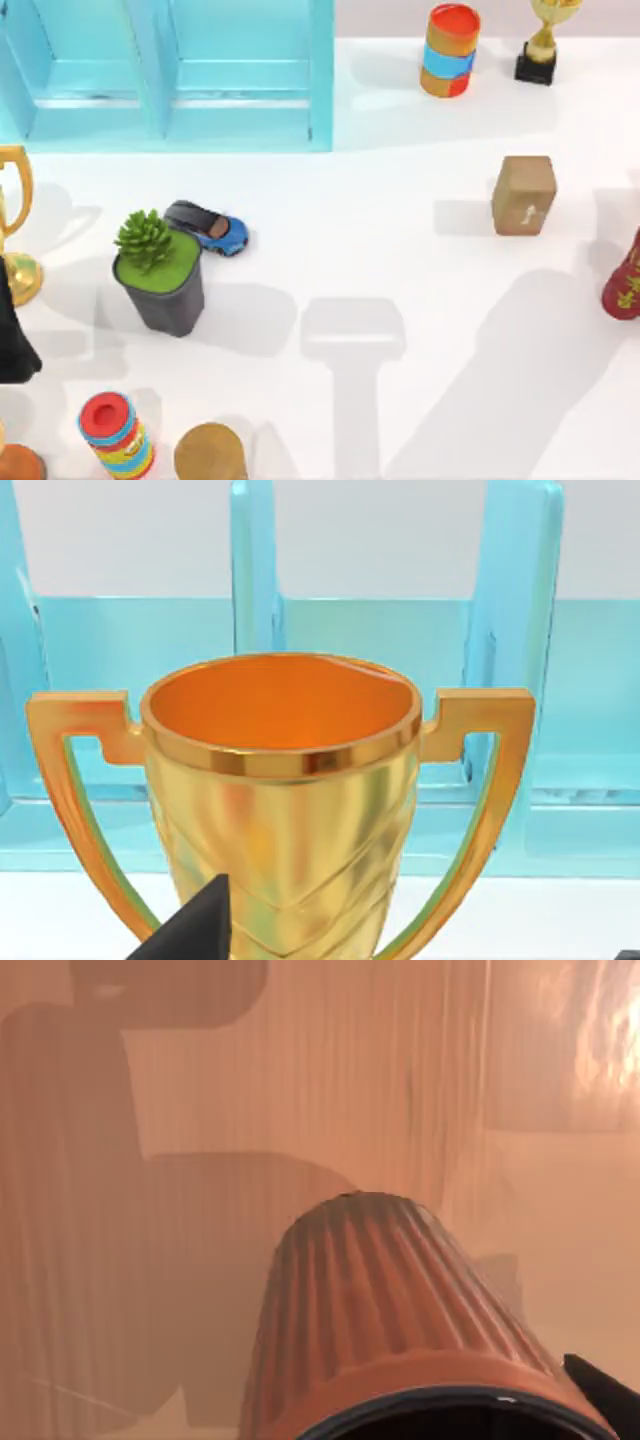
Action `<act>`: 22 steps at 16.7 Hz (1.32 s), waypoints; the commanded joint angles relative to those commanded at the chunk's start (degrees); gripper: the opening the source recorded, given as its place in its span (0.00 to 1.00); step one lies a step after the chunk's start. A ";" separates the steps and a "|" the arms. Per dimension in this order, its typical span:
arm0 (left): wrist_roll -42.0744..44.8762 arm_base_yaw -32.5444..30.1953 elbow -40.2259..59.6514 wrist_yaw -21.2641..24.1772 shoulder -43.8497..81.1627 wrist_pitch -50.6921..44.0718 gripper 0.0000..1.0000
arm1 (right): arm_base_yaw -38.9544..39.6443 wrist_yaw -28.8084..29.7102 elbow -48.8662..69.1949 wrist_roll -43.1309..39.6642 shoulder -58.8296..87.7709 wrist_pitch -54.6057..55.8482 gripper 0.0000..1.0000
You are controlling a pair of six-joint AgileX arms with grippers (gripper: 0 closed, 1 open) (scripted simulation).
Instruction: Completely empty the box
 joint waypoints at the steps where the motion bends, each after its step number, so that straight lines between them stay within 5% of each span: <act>1: 0.00 0.00 0.00 0.00 0.00 0.00 1.00 | 0.03 -1.16 2.55 -0.18 -0.03 0.09 0.00; 8: 0.00 0.00 0.00 0.00 0.00 0.00 1.00 | -2.32 -2.17 19.08 -1.36 -0.99 -9.67 0.00; 14: 0.00 0.00 0.00 0.00 0.00 0.00 1.00 | -1.92 1.89 22.03 -0.66 -0.99 -27.74 0.00; 22: 0.00 0.00 0.00 0.00 0.00 0.00 1.00 | -1.06 3.25 21.91 0.41 -0.76 -30.16 0.00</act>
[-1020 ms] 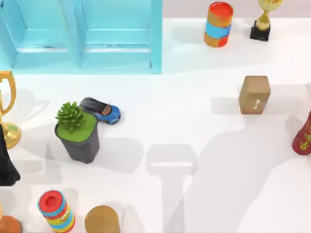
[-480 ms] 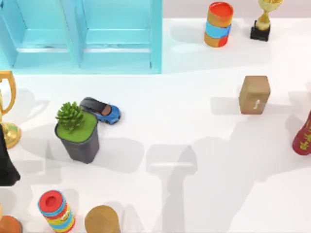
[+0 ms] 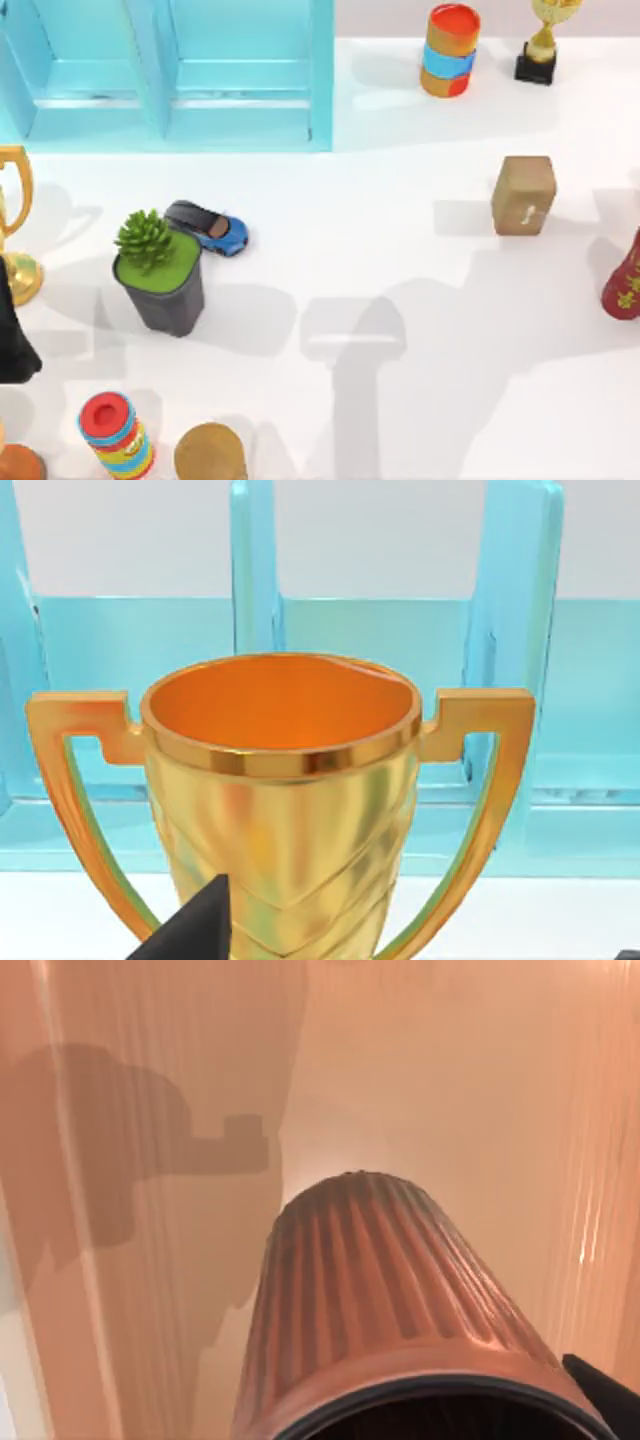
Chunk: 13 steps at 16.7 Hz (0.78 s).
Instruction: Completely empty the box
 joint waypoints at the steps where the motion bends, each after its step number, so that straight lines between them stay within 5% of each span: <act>1: 0.00 0.00 0.00 0.00 0.00 0.00 1.00 | 0.53 -0.03 -0.38 0.60 -0.42 0.42 0.00; 5: 0.00 0.00 0.00 0.00 0.00 0.00 1.00 | 7.74 -0.40 -2.23 8.67 -5.67 4.91 0.00; 13: 0.00 0.00 0.00 0.00 0.00 0.00 1.00 | 33.03 -0.57 -7.91 37.73 -13.33 11.97 0.00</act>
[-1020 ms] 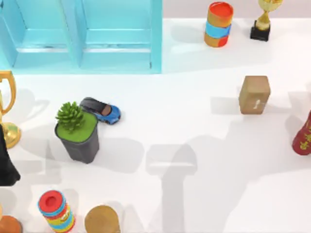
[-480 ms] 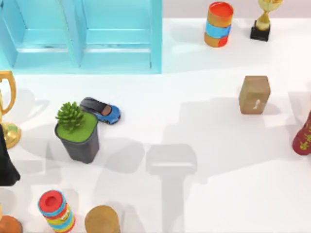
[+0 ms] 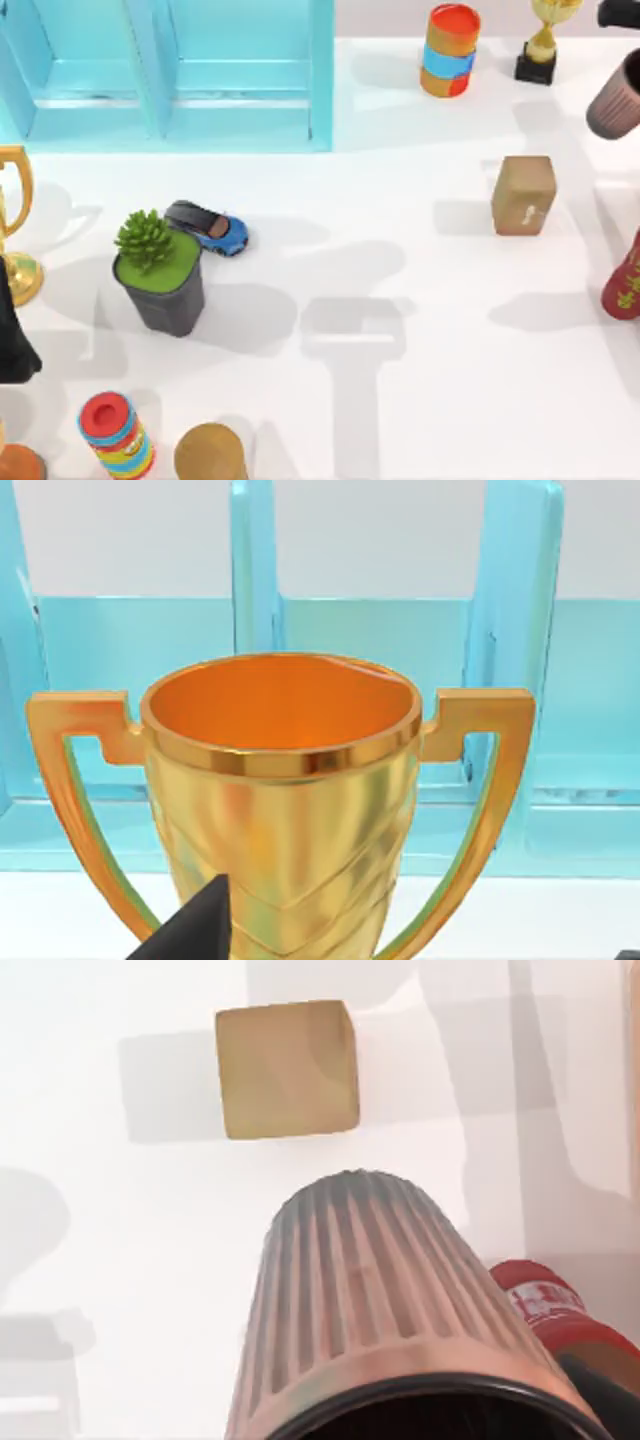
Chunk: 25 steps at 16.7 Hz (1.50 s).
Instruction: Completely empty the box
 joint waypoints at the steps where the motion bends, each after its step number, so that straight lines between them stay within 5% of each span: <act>1: 0.00 0.00 0.00 0.00 0.00 0.00 1.00 | 1.77 0.07 -1.83 2.25 -0.72 0.77 0.00; 12: 0.00 0.00 0.00 0.00 0.00 0.00 1.00 | 21.82 3.61 -32.79 16.95 -4.99 10.55 0.00; 25: 0.00 0.00 0.00 0.00 0.00 0.00 1.00 | 23.25 3.96 -40.19 18.36 -1.28 20.21 0.00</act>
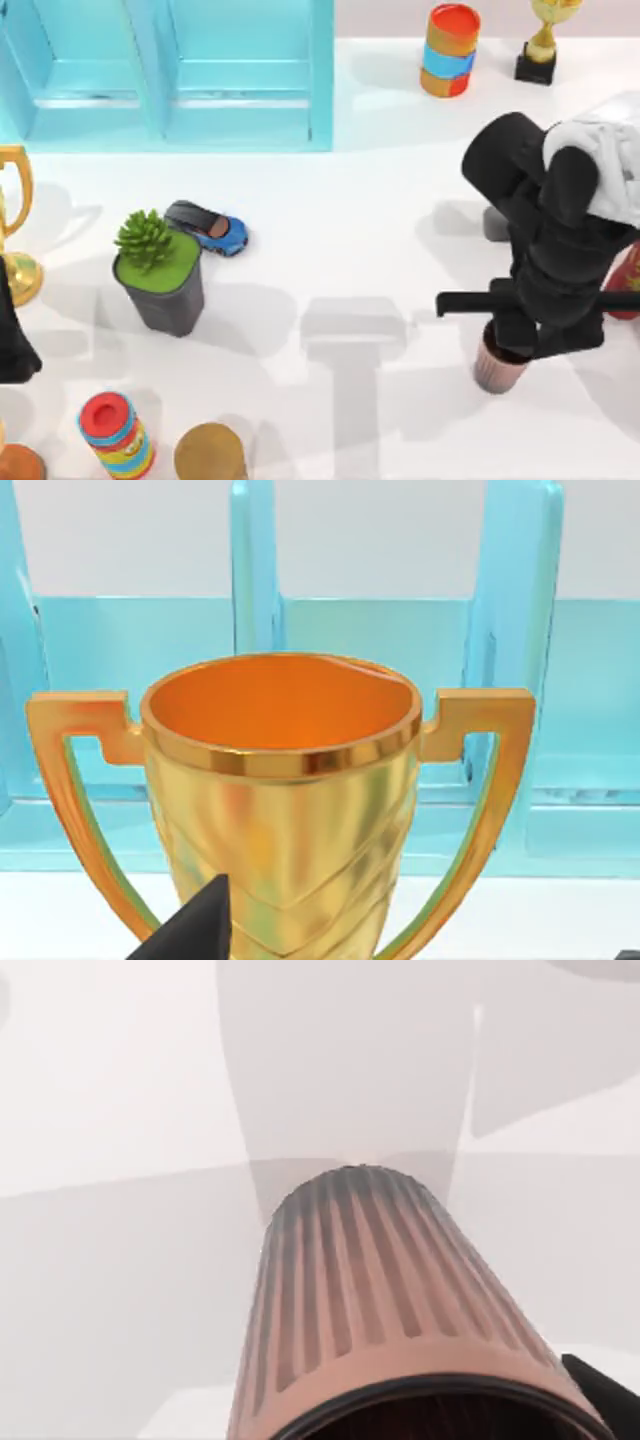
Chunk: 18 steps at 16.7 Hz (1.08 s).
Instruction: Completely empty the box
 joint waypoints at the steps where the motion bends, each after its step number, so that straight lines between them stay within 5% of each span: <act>1: 0.00 0.00 0.00 0.00 0.00 0.00 1.00 | 0.06 0.01 -0.43 0.05 0.27 0.53 0.00; 4: 0.00 0.00 0.00 0.00 0.00 0.00 1.00 | 0.06 0.01 -0.46 0.05 0.28 0.57 0.00; 17: 0.00 0.00 0.00 0.00 0.00 0.00 1.00 | 0.06 0.01 -0.46 0.05 0.28 0.57 0.98; 18: 0.00 0.00 0.00 0.00 0.00 0.00 1.00 | 0.06 0.01 -0.46 0.05 0.28 0.57 1.00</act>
